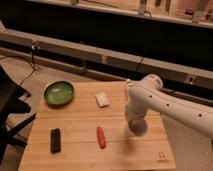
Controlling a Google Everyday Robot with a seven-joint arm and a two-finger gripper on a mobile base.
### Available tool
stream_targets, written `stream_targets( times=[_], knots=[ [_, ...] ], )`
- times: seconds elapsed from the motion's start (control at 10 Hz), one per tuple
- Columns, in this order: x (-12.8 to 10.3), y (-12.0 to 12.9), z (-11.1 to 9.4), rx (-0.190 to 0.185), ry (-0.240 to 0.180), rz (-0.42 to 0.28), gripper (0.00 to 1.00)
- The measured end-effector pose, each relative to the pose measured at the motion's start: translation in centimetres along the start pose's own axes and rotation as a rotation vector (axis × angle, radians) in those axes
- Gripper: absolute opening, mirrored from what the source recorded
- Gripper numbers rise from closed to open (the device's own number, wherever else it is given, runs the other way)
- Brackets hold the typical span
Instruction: Pick up the ceramic cup
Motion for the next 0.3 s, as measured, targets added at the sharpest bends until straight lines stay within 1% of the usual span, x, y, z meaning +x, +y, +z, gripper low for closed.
stream_targets(
  times=[0.3],
  knots=[
    [0.08,-0.1,-0.3,0.002,-0.001,0.0,0.0]
  ],
)
